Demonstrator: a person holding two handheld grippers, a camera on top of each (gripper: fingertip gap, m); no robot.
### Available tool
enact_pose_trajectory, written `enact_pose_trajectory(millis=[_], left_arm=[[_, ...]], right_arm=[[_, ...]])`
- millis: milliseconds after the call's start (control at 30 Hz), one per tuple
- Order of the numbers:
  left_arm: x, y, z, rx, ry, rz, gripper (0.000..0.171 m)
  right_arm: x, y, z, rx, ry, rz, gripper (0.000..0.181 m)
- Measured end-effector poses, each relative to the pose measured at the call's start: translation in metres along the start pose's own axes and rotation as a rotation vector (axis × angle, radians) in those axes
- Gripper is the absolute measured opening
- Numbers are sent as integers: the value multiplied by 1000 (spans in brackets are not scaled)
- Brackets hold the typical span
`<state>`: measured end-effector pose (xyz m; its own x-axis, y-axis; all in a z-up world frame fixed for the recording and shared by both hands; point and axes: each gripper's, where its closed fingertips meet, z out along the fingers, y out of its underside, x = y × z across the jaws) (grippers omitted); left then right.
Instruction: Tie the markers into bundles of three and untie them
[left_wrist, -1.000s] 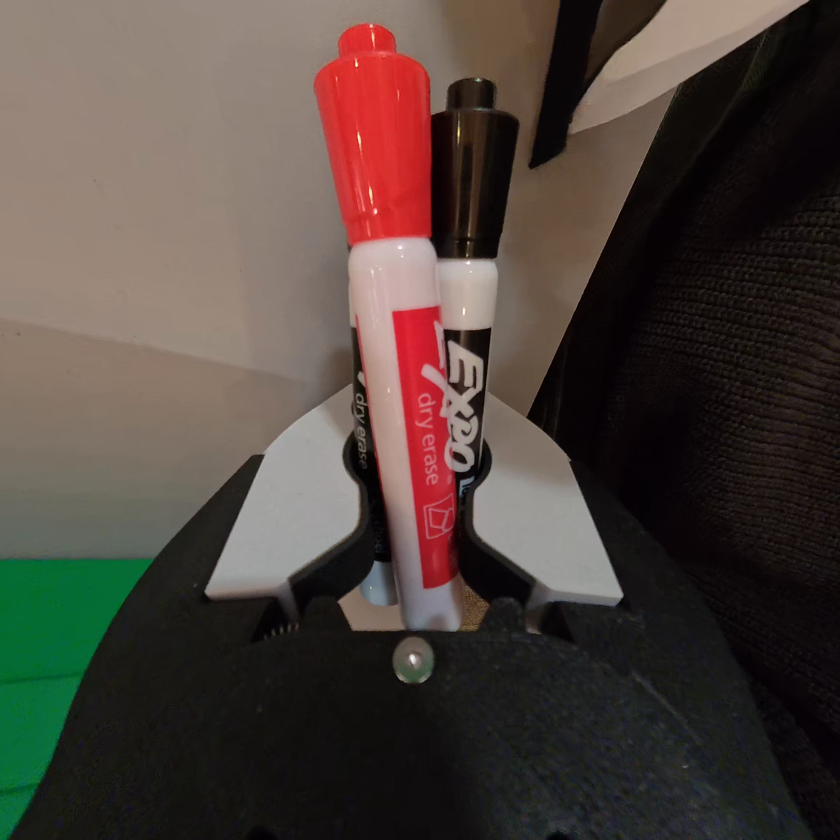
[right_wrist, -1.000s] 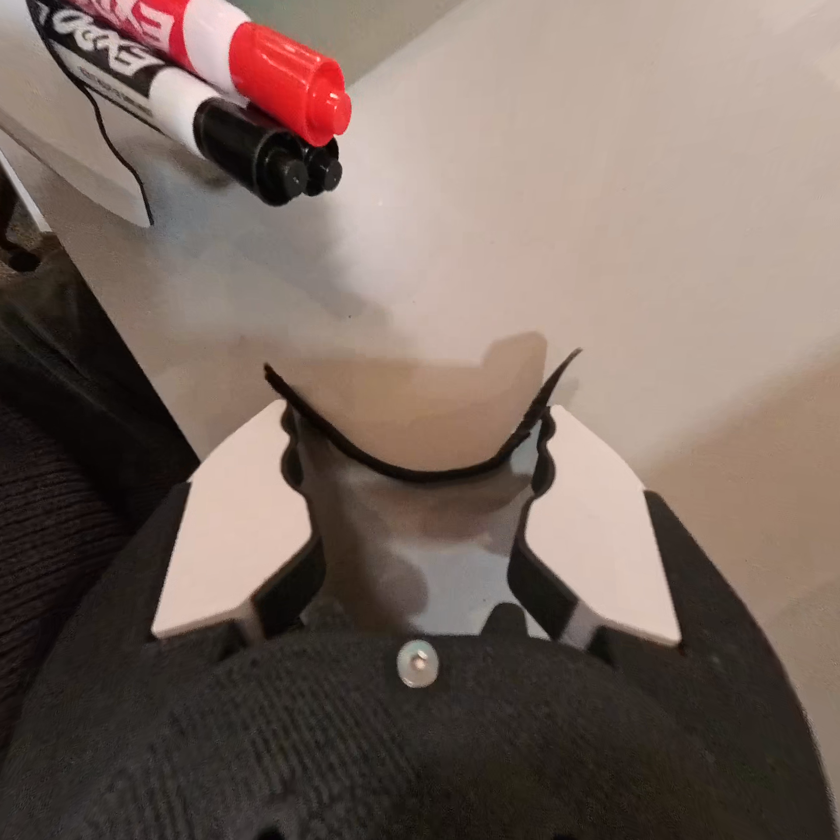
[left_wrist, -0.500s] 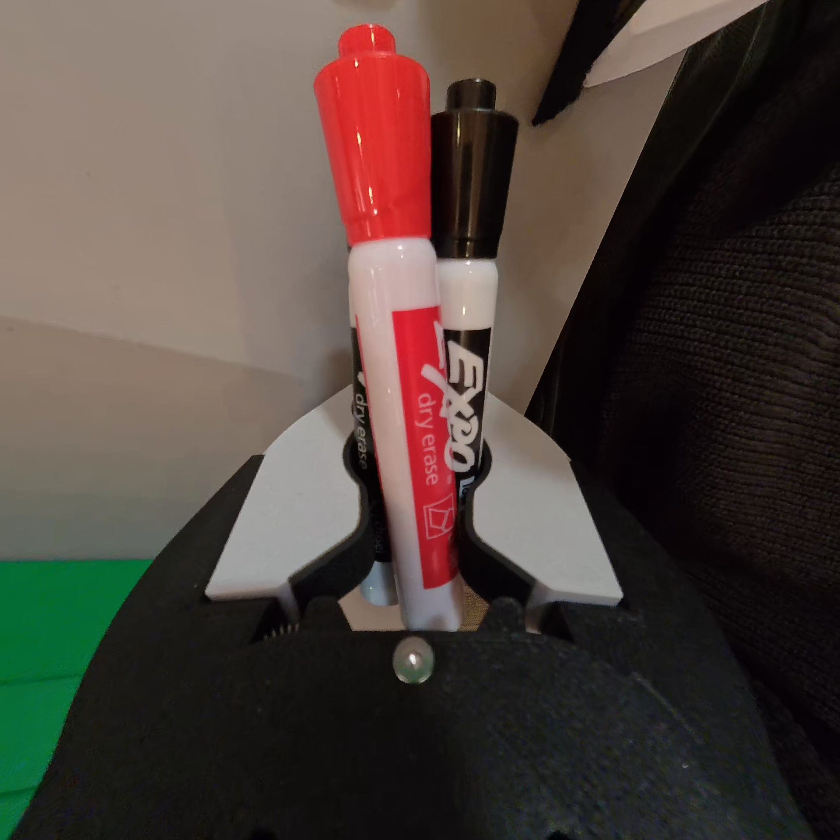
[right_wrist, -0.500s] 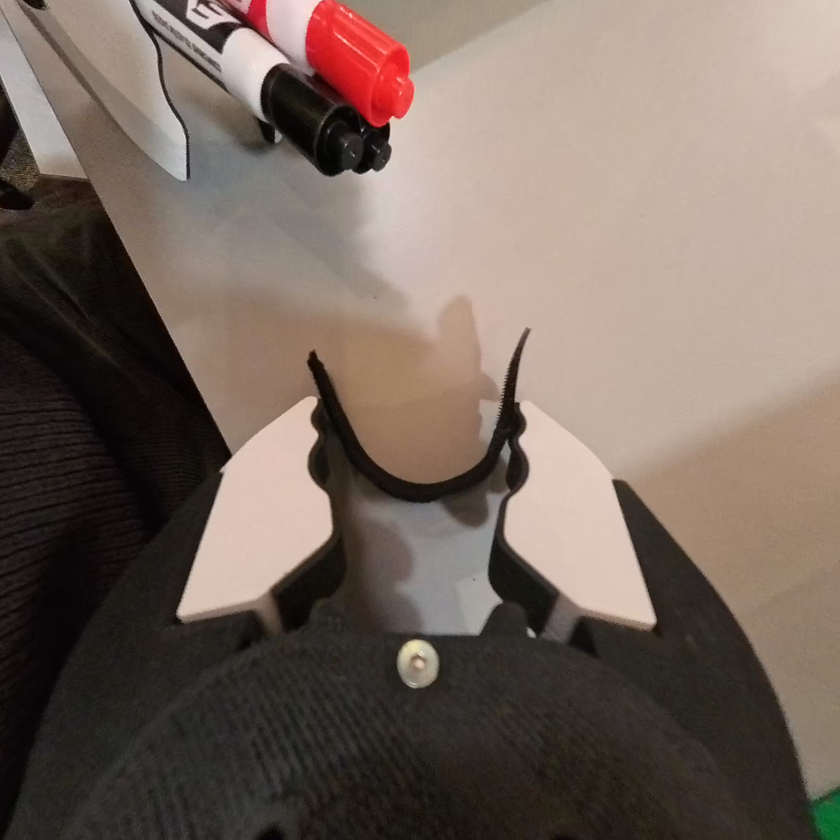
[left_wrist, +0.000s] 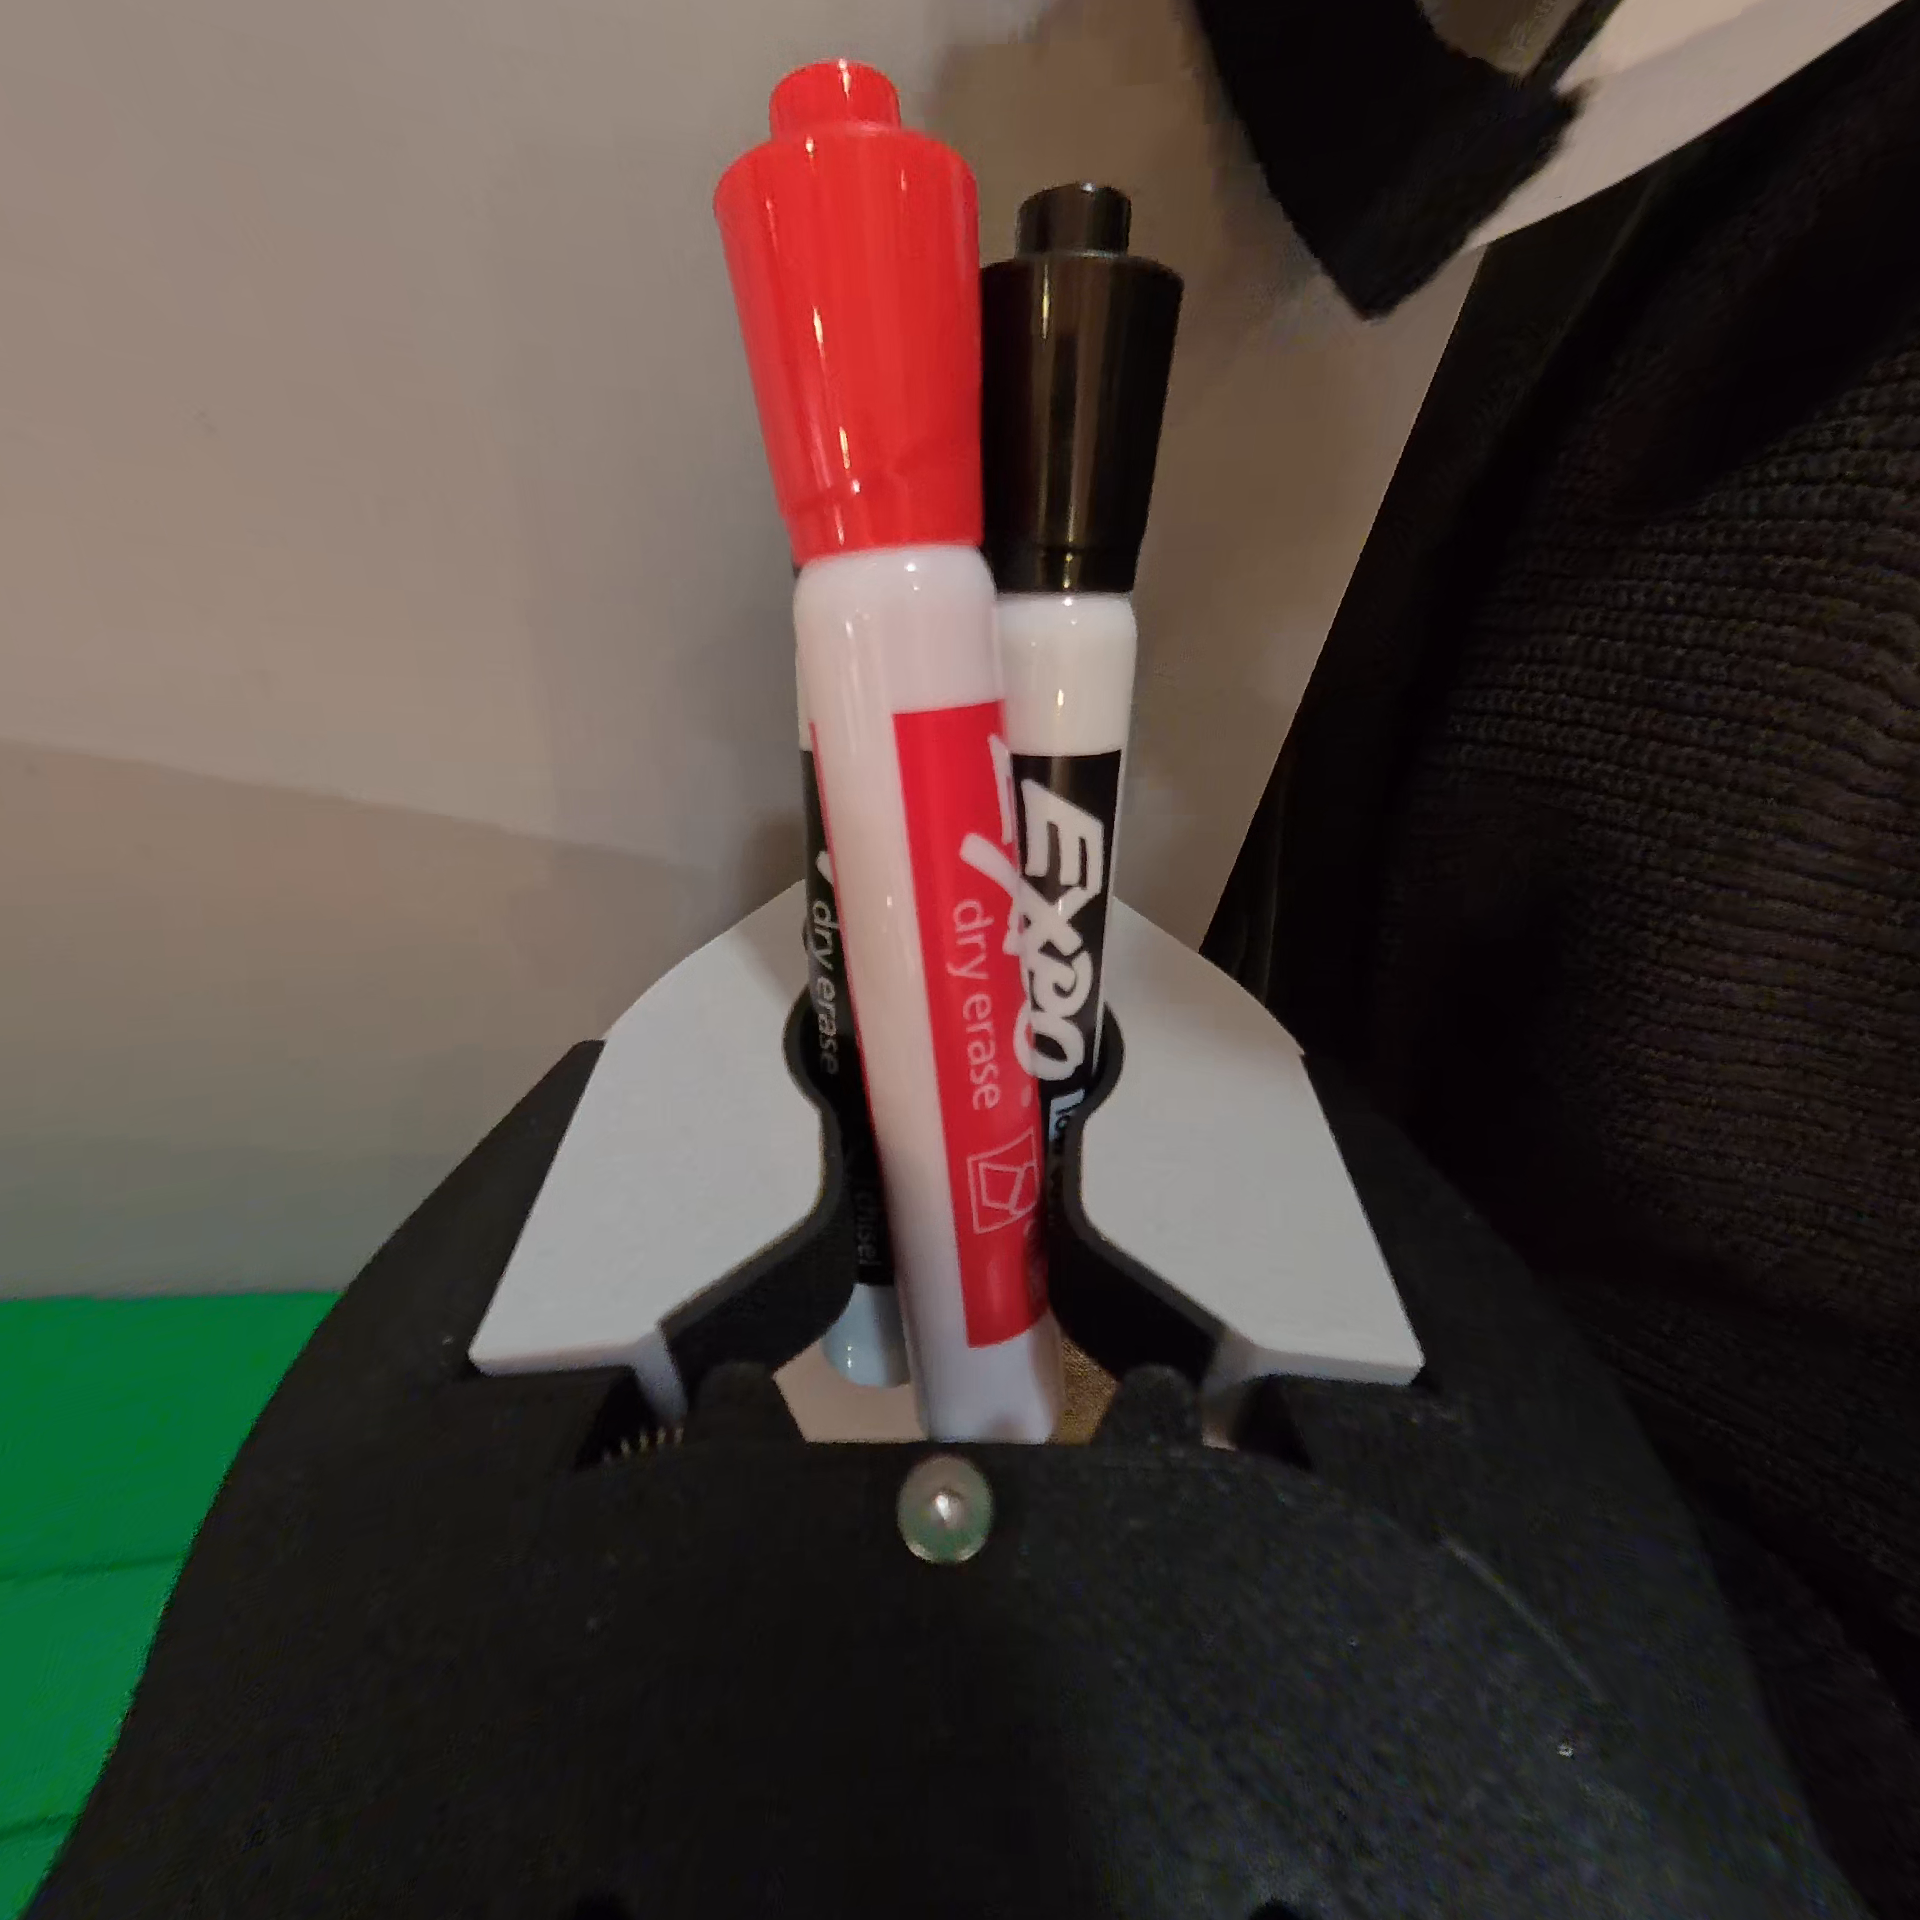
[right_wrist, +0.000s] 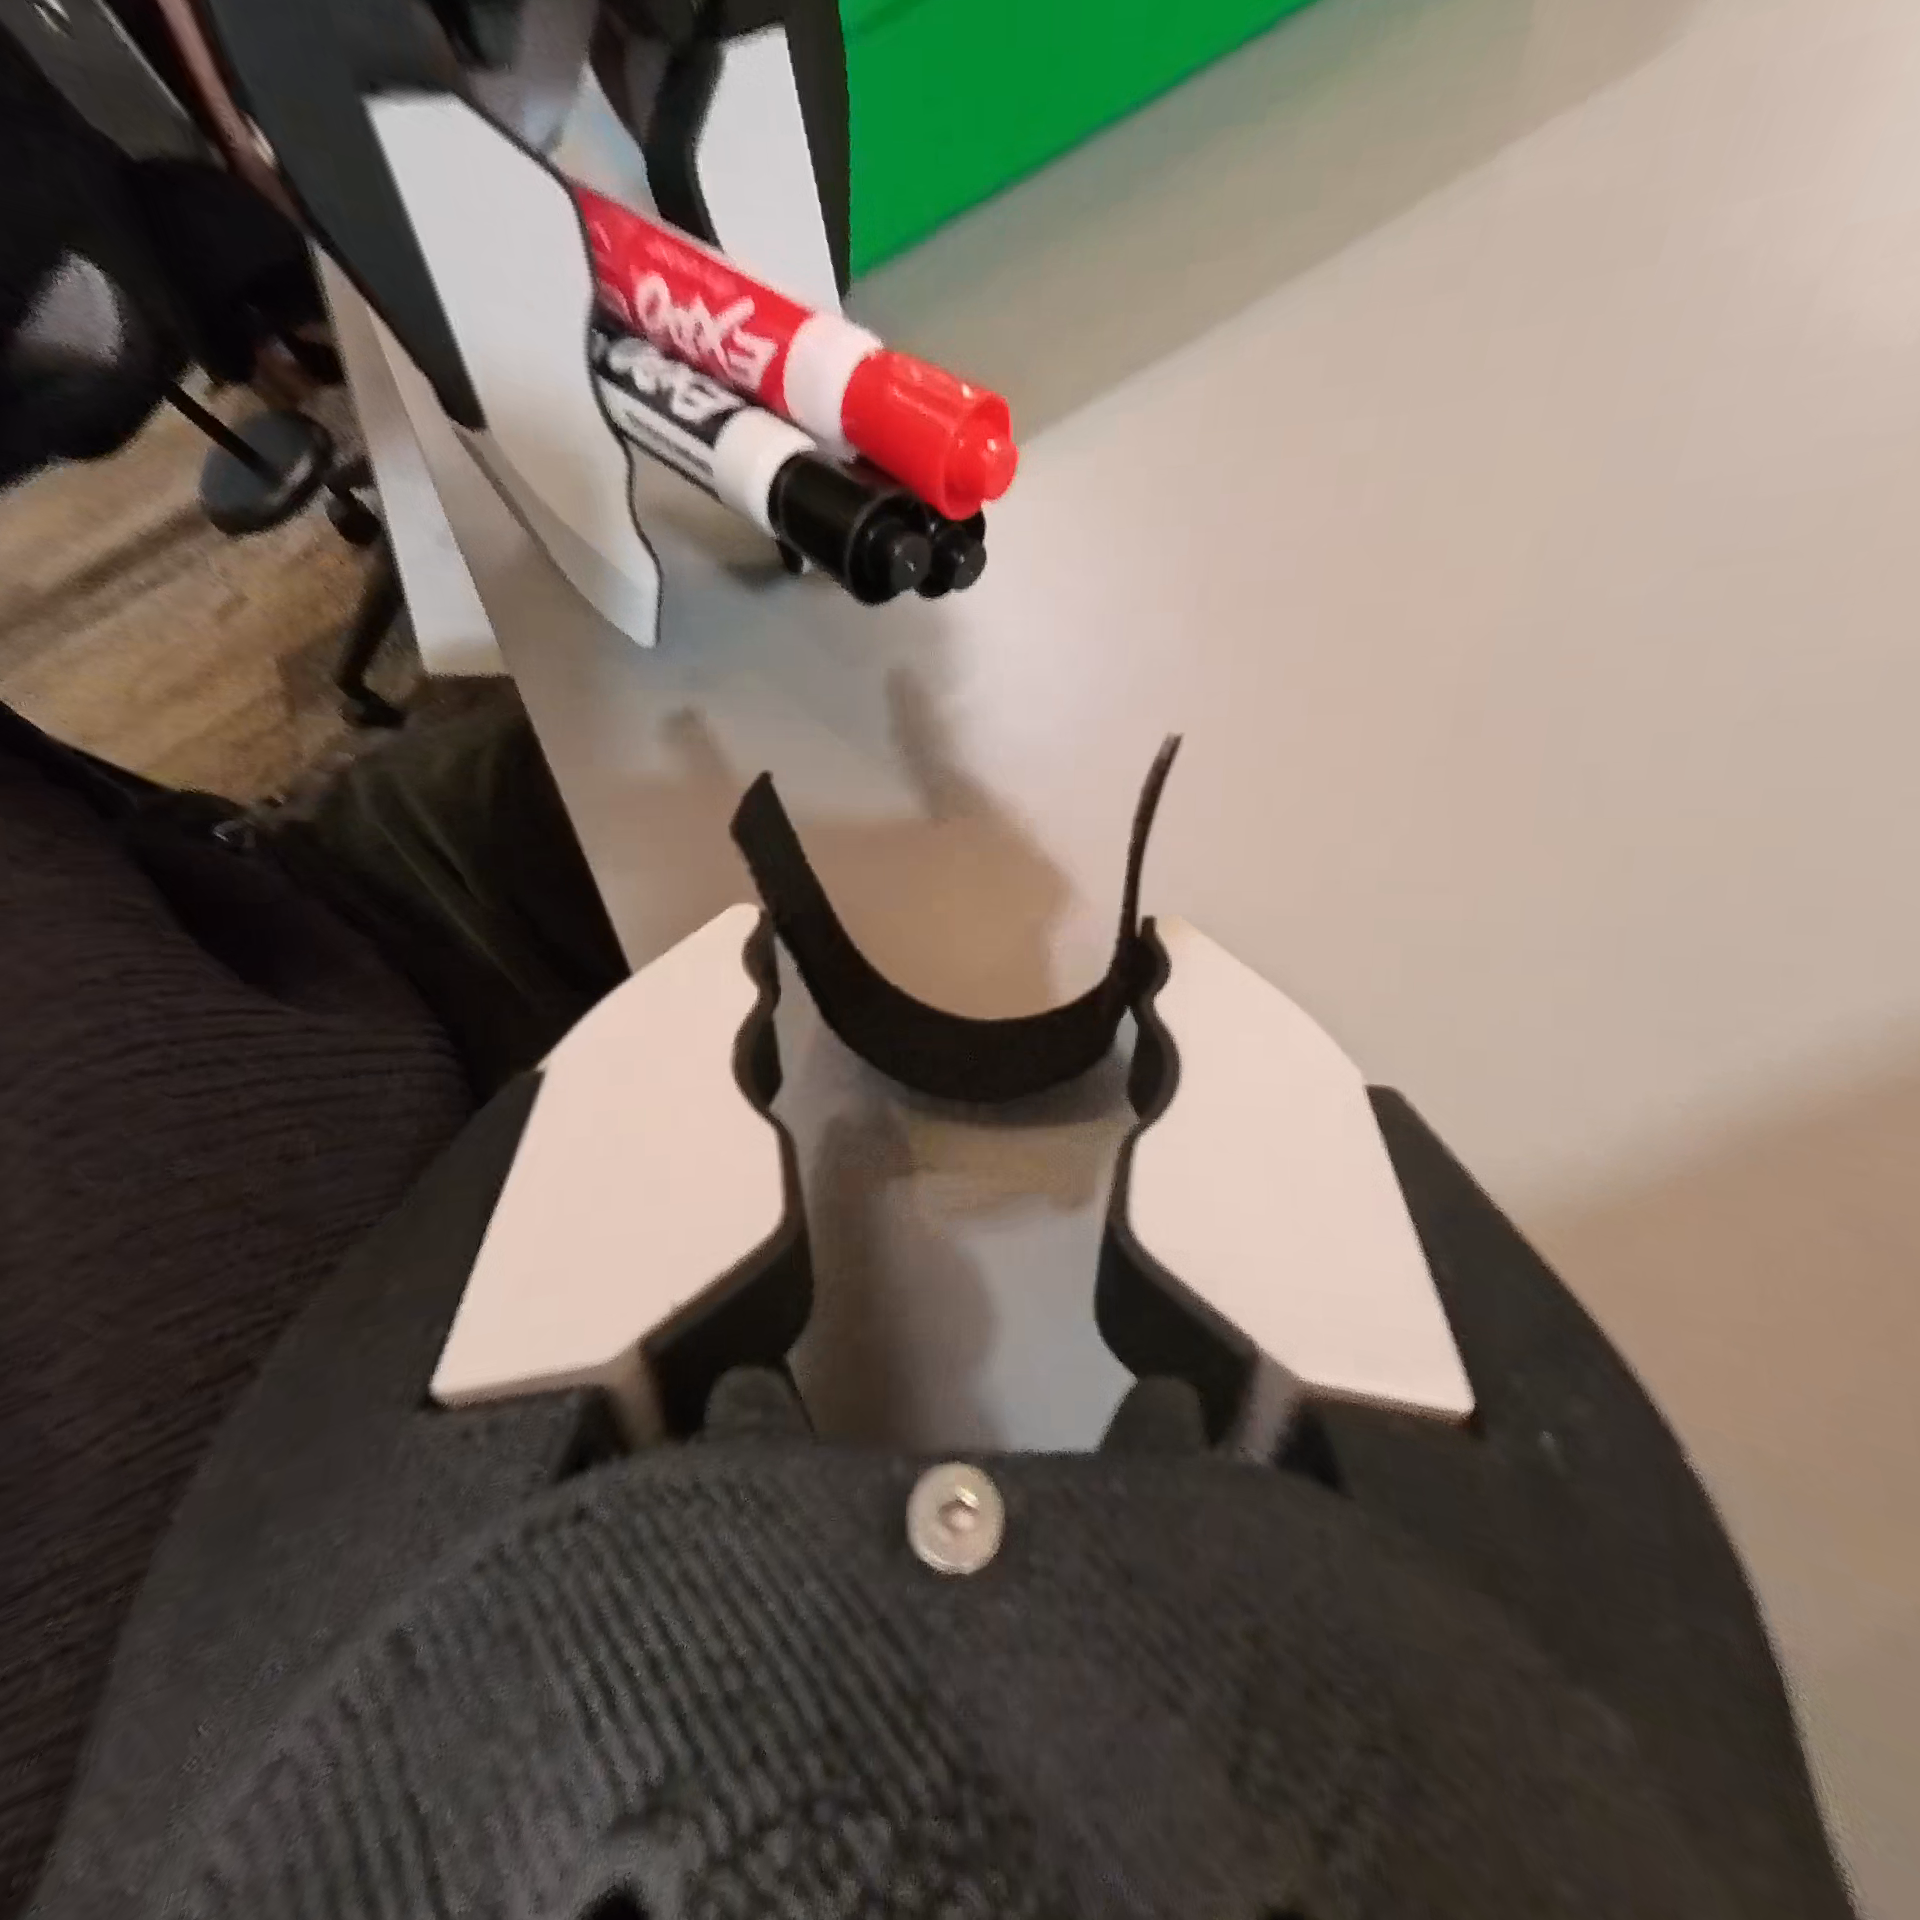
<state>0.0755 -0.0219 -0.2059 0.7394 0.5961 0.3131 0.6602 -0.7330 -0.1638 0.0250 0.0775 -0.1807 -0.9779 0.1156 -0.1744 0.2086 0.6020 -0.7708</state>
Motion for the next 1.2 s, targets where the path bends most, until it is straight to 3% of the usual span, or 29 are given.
enact_pose_trajectory(millis=[133, 300, 833, 1200], left_arm=[[8, -8, -5, 52, 39, 26, 44], [25, -19, -12, 102, 86, 72, 44], [48, -33, 1, 94, 156, 144, 44], [56, -34, 11, 56, 166, 166, 44]], right_arm=[[-10, -18, -3, 116, -72, 65, 65], [-14, -18, 4, 110, -97, 91, 65], [-34, -41, -4, 238, -265, 186, 60], [-40, -45, -3, 241, -260, 153, 58]])
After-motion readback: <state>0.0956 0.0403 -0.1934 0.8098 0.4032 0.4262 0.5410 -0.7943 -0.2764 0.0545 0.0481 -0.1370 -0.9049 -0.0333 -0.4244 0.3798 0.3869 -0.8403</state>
